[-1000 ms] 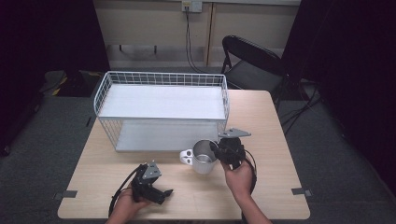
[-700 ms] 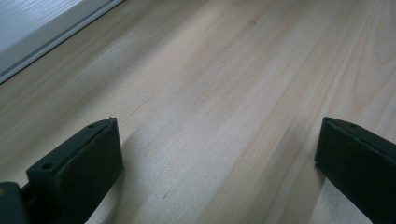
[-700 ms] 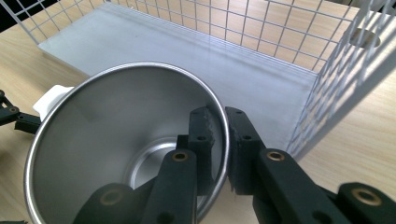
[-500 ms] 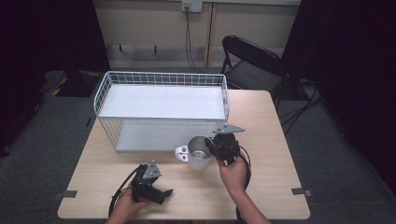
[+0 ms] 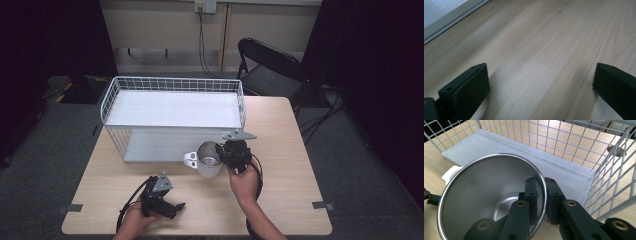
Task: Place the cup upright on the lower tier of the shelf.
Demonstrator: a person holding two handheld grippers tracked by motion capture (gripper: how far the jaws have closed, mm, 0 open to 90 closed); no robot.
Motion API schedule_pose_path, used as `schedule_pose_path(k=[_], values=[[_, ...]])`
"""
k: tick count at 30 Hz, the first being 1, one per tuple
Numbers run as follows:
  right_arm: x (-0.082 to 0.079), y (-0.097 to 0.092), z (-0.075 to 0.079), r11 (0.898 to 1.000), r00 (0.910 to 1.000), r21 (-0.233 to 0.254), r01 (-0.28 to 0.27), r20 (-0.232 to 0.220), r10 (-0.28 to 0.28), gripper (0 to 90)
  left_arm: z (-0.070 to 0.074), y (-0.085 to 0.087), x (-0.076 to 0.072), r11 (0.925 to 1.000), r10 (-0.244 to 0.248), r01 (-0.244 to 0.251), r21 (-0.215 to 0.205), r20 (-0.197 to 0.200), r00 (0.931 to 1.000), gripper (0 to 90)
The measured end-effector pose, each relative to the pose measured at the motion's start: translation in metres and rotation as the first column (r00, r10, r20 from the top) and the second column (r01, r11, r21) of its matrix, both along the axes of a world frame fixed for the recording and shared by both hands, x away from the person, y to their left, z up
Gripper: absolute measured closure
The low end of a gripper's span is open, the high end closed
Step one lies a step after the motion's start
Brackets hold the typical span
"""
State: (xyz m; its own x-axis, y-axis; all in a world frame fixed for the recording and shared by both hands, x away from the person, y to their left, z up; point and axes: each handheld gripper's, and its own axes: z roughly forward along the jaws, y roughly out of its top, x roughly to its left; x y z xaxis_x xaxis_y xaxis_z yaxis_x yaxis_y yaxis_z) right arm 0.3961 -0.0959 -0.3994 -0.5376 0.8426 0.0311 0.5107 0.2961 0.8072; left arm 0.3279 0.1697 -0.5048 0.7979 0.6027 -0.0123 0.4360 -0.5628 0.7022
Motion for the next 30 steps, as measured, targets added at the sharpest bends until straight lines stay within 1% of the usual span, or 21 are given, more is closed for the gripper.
schedule_pose_path(k=[3,10,13,18,20,21,27,30], values=[[0.001,0.000,0.000,1.000,1.0000,0.004,0.010,0.001,-0.010,81.8,0.000,0.000,0.000,1.0000,-0.001,0.001,0.002,0.000,1.0000,0.1],[0.004,0.005,0.000,0.999,0.9987,0.004,0.034,0.037,-0.034,81.8,0.000,0.000,0.000,1.0000,-0.002,0.002,0.002,0.000,1.0000,0.1],[0.005,0.005,0.000,0.999,0.9985,0.002,0.038,0.041,-0.038,81.8,0.000,0.000,0.000,1.0000,-0.002,0.002,0.002,0.000,1.0000,0.1],[0.007,0.004,-0.003,0.999,0.9974,0.002,0.052,0.050,-0.052,81.8,0.000,0.000,0.000,1.0000,-0.002,0.002,0.002,0.000,1.0000,0.1],[0.007,0.005,-0.005,0.998,0.9966,-0.006,0.058,0.059,-0.058,81.8,0.000,0.000,0.000,1.0000,-0.001,0.001,0.001,0.000,1.0000,0.1],[0.007,0.006,-0.005,0.998,0.9956,-0.009,0.062,0.071,-0.061,81.7,0.000,0.000,0.000,1.0000,-0.001,0.001,0.000,0.000,1.0000,0.1],[0.011,0.010,-0.005,0.998,0.9955,-0.012,0.064,0.070,-0.063,81.7,0.000,0.000,0.000,1.0000,0.000,0.000,-0.001,0.000,1.0000,0.1],[0.012,0.013,-0.005,0.998,0.9949,-0.015,0.064,0.079,-0.063,81.7,0.000,0.000,0.000,1.0000,-0.001,0.001,0.001,0.000,1.0000,0.1]])
